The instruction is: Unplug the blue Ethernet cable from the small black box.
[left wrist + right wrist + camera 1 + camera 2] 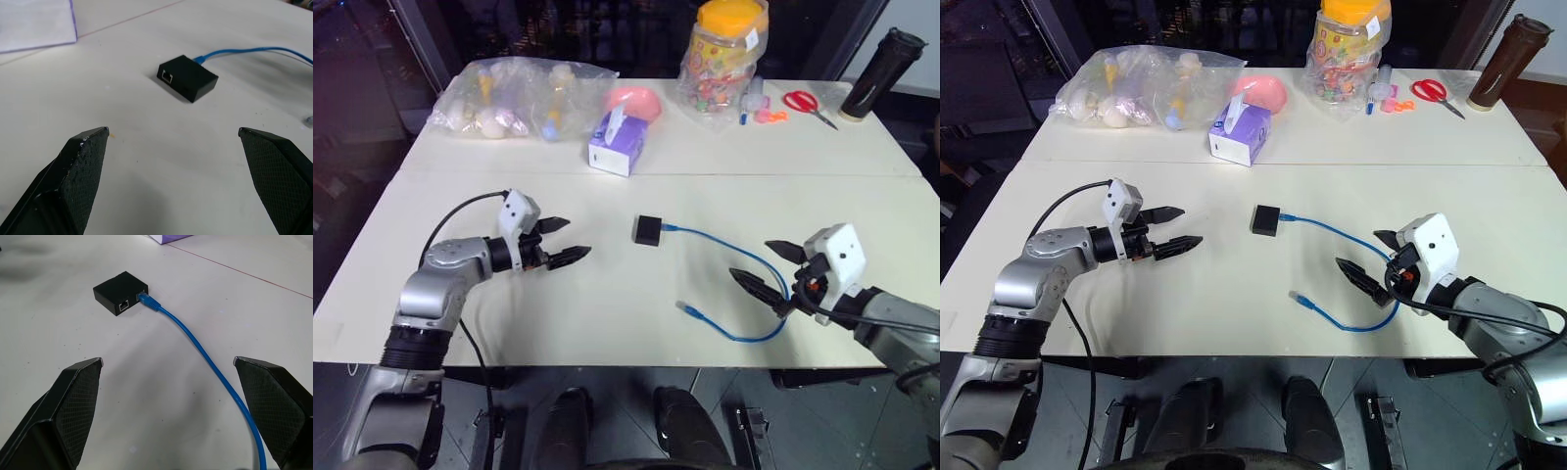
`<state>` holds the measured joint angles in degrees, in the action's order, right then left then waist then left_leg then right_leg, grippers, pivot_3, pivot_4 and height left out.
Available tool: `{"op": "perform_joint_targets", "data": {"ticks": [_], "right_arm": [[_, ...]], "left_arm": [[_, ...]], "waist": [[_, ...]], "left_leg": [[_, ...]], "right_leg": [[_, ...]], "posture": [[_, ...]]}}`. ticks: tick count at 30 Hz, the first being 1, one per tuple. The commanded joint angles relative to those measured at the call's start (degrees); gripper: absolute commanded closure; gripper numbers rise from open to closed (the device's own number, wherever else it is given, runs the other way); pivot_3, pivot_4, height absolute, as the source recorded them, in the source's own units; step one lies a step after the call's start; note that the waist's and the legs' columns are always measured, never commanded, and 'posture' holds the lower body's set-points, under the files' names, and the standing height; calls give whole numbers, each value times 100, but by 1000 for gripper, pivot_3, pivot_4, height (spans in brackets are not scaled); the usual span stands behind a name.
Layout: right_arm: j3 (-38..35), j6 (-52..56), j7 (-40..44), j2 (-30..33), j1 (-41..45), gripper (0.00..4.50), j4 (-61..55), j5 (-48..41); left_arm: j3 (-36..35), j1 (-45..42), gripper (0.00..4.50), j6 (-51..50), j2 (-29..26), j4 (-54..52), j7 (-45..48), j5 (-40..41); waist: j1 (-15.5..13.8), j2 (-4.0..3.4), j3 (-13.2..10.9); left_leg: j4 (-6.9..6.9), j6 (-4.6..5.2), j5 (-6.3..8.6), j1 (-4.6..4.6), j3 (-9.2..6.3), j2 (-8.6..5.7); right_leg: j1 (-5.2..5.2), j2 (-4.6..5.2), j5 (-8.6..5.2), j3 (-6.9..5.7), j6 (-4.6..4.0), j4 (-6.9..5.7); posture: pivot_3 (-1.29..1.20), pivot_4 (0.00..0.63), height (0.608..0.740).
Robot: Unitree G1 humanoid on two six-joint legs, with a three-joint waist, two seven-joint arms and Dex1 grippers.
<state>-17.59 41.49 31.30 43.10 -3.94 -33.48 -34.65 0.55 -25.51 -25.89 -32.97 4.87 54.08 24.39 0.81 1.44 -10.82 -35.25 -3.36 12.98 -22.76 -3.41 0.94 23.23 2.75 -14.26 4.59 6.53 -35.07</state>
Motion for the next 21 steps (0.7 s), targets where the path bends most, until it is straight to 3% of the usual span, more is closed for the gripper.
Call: {"op": "perform_joint_targets", "data": {"ticks": [1,21], "right_arm": [[18,-148,23,-35,120,0,-34,69],[301,-246,219,-5,517,0,325,366]], "left_arm": [[-173,-19,69,74,41,-156,-40,61],[-60,-441,69,747,112,305,-88,-428]], "waist": [[1,0,0],[1,0,0]], "left_leg": [[0,0,0,0,0,0],[-4,0,0,3,-2,0]], "right_leg": [[0,0,0,0,0,0],[-2,-5,1,0,1,-8]], "posture": [[0,150,739],[0,150,739]]}}
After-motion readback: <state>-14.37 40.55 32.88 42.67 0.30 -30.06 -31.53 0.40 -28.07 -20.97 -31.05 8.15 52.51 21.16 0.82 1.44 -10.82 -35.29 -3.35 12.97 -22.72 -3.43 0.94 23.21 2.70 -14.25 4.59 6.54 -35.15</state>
